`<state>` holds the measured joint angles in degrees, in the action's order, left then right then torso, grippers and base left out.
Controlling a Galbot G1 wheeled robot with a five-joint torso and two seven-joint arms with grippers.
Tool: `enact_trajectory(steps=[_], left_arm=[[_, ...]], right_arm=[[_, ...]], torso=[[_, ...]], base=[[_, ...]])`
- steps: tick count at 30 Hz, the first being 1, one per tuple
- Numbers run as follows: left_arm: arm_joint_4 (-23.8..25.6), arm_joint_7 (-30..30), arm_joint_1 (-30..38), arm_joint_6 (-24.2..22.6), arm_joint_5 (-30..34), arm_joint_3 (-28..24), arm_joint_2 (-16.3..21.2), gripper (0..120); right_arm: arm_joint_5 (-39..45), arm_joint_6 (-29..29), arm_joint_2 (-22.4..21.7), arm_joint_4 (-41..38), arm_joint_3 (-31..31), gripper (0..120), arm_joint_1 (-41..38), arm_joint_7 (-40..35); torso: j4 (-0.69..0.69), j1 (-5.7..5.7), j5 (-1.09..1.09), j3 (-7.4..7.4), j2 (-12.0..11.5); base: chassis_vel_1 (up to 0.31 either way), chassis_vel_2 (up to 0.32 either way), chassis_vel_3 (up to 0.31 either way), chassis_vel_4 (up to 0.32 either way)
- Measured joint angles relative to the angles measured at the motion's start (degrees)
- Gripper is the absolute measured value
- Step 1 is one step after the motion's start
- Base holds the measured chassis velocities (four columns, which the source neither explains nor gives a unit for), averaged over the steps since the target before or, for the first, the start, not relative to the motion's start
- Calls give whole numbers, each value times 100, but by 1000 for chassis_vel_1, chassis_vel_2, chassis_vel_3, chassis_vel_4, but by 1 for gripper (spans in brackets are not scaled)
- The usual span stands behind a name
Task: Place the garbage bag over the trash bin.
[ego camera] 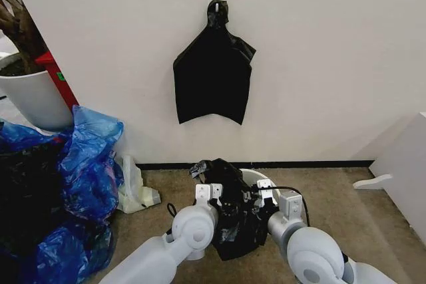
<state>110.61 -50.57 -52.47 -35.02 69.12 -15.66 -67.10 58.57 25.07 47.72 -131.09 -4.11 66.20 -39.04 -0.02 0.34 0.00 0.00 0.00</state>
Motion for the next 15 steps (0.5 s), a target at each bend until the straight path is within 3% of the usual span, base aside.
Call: enact_trajectory(steps=[6,15], left_arm=[[-167,27,-18,41,-99,5,-5,91],[-278,117,-42,174,-204,43,-42,60]], right_arm=[[277,14,-62,-13,156,0,-11,-98],[337,16,-124,-54,237,0,25,-105]], torso=[[0,0,0,0,0],[1,0,0,-1,2]], base=[[0,0,0,0],[0,0,0,0]])
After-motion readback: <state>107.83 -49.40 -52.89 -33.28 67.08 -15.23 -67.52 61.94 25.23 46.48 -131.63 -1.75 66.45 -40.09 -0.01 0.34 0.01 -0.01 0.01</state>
